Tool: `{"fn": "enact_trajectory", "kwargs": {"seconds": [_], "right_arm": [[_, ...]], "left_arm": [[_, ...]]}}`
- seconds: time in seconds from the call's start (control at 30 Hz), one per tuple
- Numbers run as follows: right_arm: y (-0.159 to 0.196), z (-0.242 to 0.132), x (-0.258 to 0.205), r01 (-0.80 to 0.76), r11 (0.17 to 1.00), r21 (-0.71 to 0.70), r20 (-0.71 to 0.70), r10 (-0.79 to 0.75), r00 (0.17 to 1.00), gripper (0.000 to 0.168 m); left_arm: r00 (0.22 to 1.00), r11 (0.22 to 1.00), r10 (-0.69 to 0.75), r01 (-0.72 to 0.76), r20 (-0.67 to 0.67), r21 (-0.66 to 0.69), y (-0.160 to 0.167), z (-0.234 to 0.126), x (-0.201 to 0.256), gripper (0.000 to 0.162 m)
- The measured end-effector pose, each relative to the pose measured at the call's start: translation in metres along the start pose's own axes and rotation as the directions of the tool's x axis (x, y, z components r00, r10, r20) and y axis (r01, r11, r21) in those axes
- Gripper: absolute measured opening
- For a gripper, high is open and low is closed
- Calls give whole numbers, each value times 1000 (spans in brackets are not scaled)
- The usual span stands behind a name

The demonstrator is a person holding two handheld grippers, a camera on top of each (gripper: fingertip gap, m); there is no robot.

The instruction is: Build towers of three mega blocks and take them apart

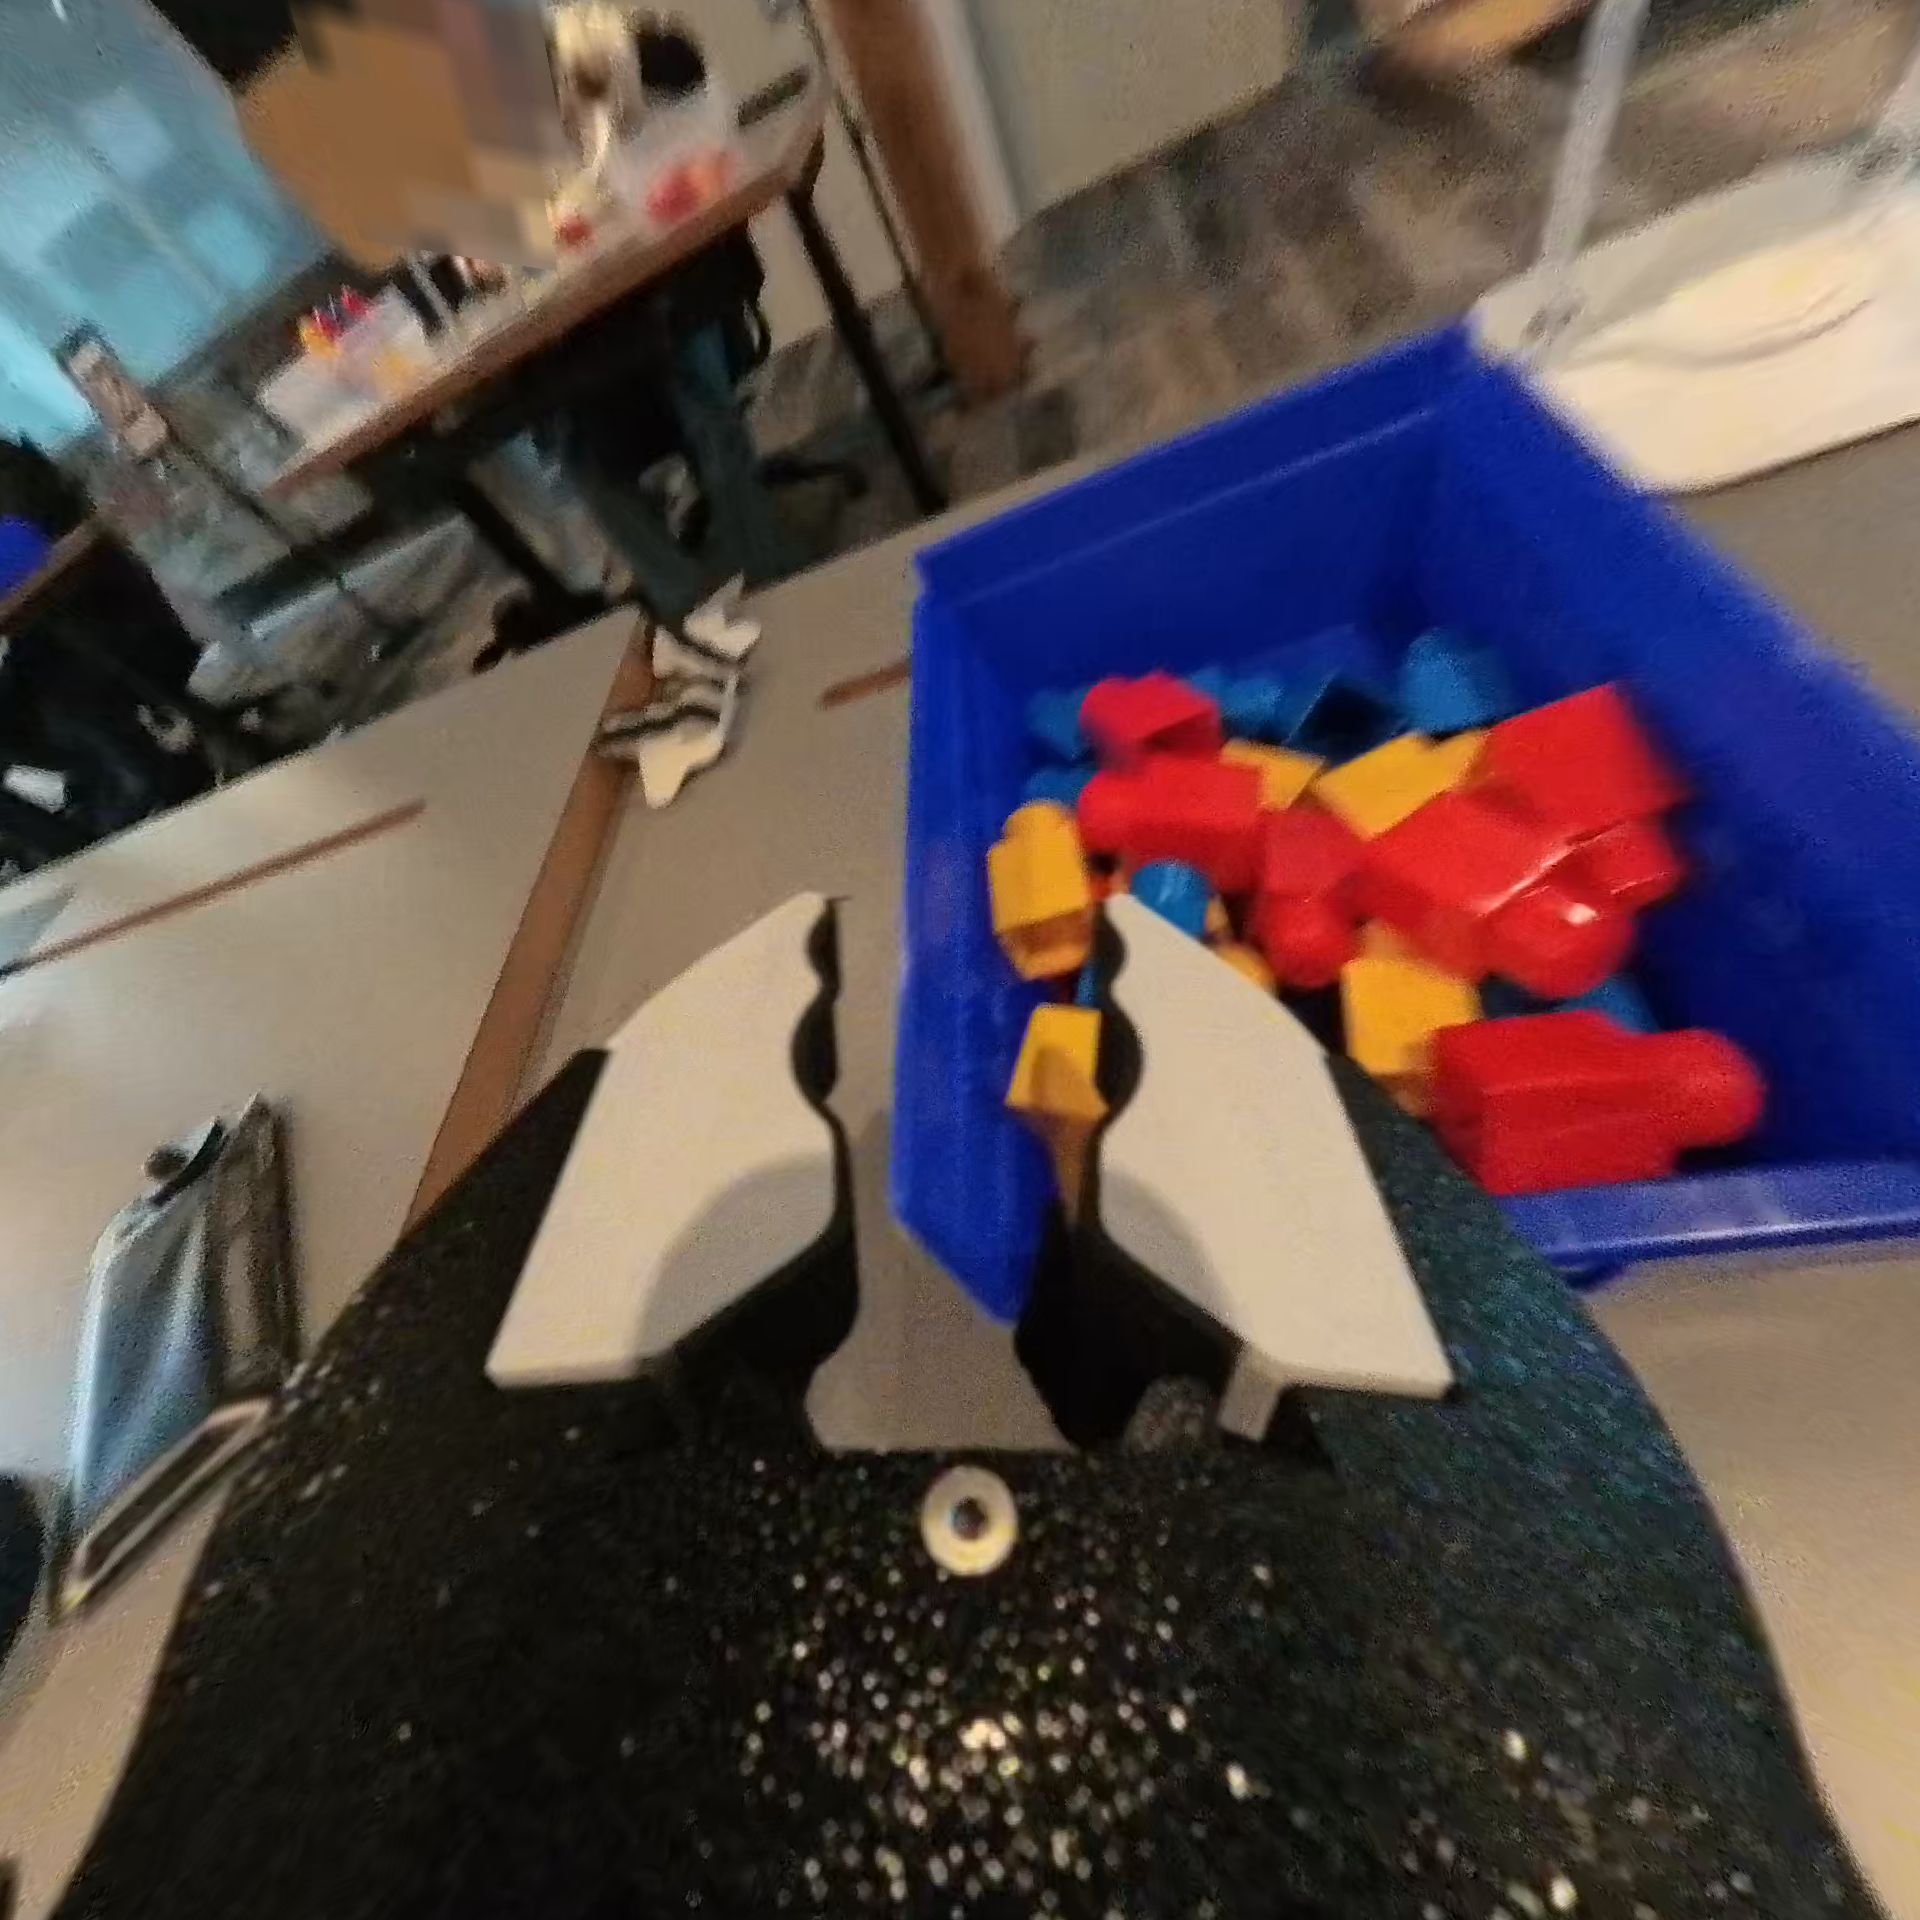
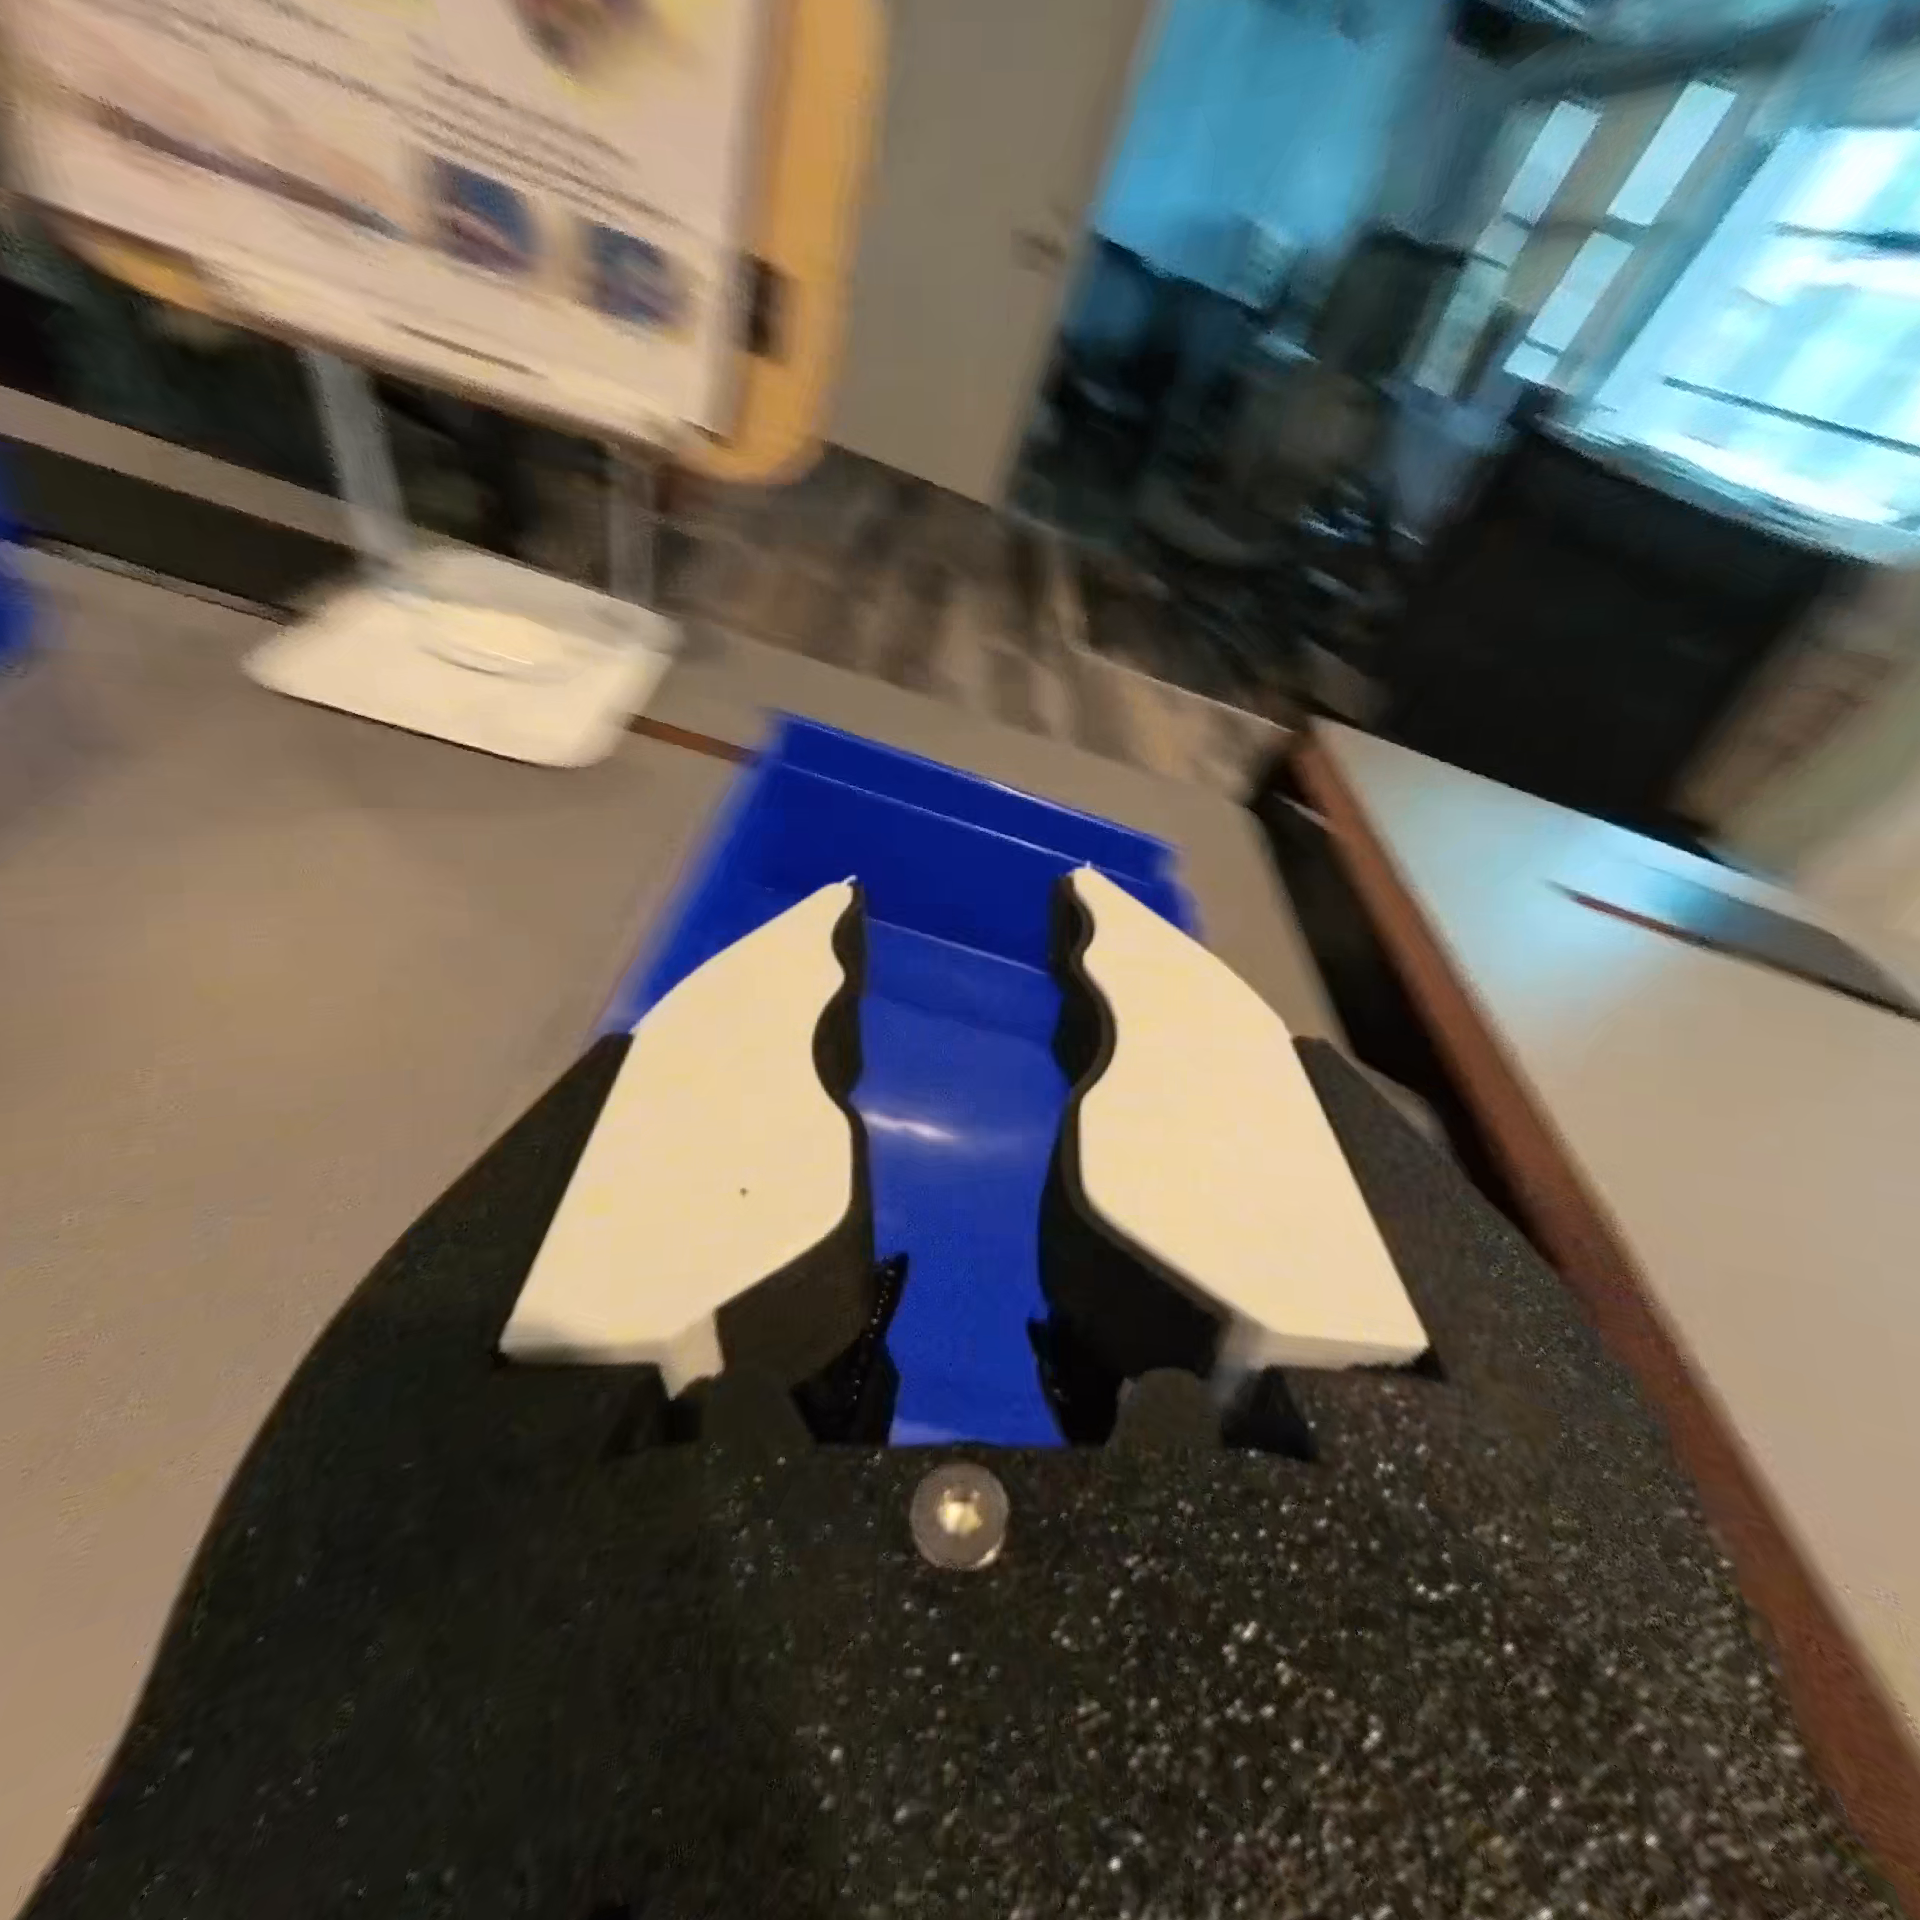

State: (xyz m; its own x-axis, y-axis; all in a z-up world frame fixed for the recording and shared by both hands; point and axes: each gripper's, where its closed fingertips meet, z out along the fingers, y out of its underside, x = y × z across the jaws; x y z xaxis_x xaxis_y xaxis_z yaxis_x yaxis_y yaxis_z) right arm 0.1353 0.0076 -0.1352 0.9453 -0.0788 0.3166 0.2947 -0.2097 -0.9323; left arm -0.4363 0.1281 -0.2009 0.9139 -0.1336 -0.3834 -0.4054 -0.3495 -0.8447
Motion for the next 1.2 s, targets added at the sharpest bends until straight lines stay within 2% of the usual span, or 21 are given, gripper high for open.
{"fn": "enact_trajectory", "kwargs": {"seconds": [0.07, 0.13, 0.23, 0.33, 0.43, 0.6, 0.77, 0.93, 1.2], "right_arm": [[-13, 5, -58, -12, 998, 58, 184, 1, 983, 33], [-17, 15, -104, -17, 995, 100, 295, -13, 955, 31], [-14, 38, -161, -50, 991, 123, 399, -3, 917, 28], [-21, 48, -219, -179, 975, 129, 523, 87, 848, 26], [-22, 58, -256, -148, 968, 204, 503, 26, 864, 21], [-4, 65, -283, -96, 957, 272, 456, -40, 889, 9], [12, 66, -287, -79, 957, 281, 454, -60, 889, 7], [15, 68, -289, -104, 958, 269, 468, -35, 883, 7], [15, 66, -296, -74, 951, 300, 469, -79, 880, 6]], "left_arm": [[1000, 997, -17, 14, -25, -82, 16, 16, -5, 61], [1000, 988, -13, 10, -21, -153, 29, 26, -10, 62], [999, 961, -7, -2, -31, -275, 48, 36, -11, 52], [999, 921, -11, -7, -44, -389, 68, 41, -10, 34], [994, 917, -47, 5, -96, -399, 70, 42, -5, 17], [980, 924, -114, 45, -161, -381, 74, 34, -7, 10], [987, 933, -96, 43, -132, -357, 92, 14, -29, 10], [986, 932, -96, 42, -135, -361, 115, -4, -63, 10], [995, 905, -68, 33, -68, -425, 158, -33, -129, 14]]}}
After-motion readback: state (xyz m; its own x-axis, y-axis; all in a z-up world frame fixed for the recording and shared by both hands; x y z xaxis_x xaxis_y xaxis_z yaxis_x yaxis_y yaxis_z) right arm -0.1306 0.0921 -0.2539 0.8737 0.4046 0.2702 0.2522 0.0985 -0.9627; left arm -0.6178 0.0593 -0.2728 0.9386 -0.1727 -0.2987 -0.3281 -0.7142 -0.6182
